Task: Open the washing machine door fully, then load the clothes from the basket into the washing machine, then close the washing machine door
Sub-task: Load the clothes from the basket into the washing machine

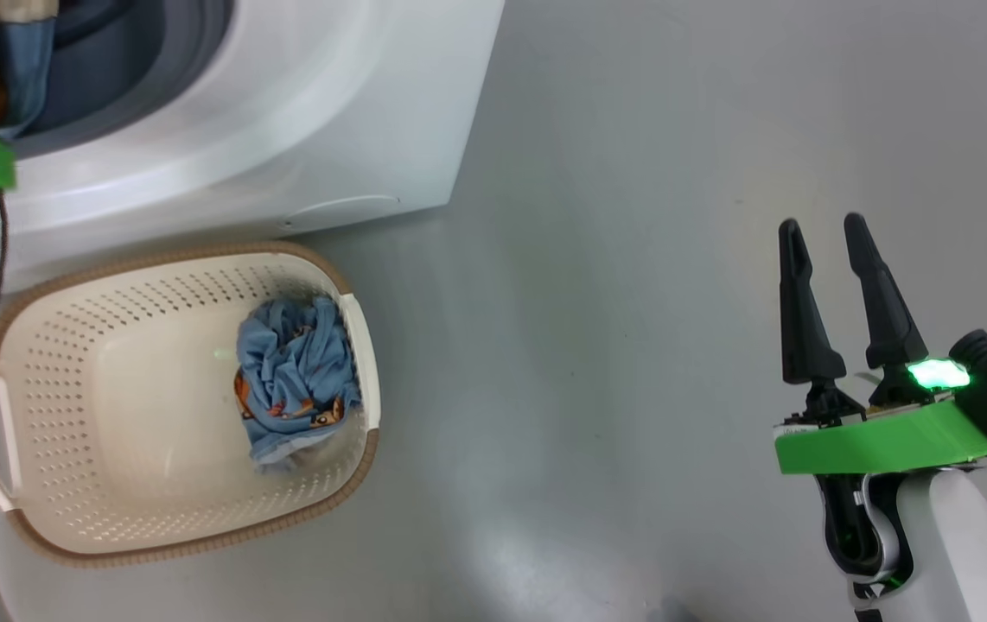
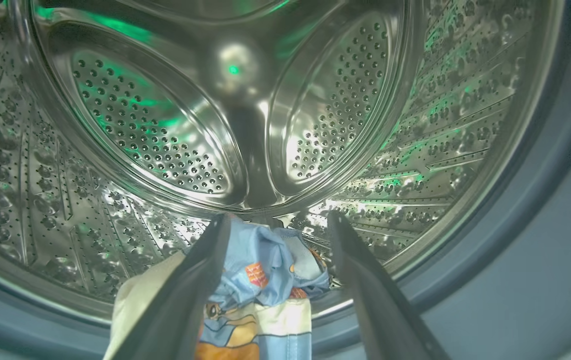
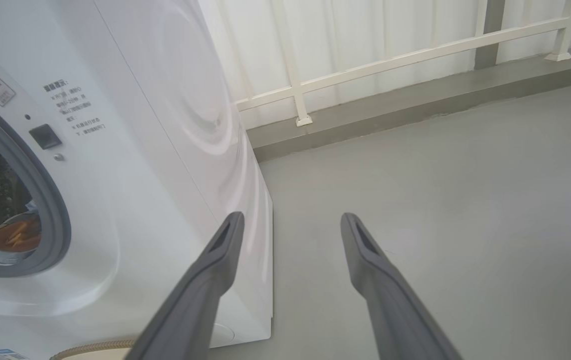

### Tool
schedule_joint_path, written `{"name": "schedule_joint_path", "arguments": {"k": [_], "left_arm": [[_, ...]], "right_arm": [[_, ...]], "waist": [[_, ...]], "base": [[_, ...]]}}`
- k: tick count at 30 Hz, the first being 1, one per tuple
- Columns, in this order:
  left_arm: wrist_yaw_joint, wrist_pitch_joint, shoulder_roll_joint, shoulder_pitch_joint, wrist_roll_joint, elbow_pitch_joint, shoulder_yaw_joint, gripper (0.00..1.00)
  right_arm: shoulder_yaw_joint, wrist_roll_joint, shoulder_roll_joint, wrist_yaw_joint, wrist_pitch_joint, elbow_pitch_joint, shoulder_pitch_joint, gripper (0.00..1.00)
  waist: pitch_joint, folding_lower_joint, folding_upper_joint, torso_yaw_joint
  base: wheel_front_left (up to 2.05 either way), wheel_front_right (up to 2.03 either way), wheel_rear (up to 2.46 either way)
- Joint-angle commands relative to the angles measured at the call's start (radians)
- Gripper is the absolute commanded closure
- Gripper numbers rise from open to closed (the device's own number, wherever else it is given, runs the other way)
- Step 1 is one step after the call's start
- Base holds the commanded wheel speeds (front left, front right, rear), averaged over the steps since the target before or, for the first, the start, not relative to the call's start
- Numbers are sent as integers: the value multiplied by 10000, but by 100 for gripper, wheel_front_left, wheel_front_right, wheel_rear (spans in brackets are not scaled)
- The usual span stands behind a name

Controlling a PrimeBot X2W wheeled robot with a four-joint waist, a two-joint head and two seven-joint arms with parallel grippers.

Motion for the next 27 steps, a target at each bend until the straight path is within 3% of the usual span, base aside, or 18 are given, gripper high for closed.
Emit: {"name": "schedule_joint_path", "arguments": {"k": [1, 14, 27], "left_arm": [[4, -53, 358, 497, -137, -519, 340, 0], [4, -53, -286, 3100, -19, -1845, 896, 0], [4, -53, -815, 5523, 129, -2751, 853, 0]], "right_arm": [[159, -192, -61, 56, -76, -183, 279, 0], [13, -233, -497, 56, -76, -29, 799, 0], [-180, -203, -1006, 56, -76, 110, 1540, 0]], "waist": [[-289, 1, 0, 115], [-1505, 1, 0, 647], [-2739, 1, 0, 1404]], "base": [[0, 0, 0], [0, 0, 0], [0, 0, 0]]}}
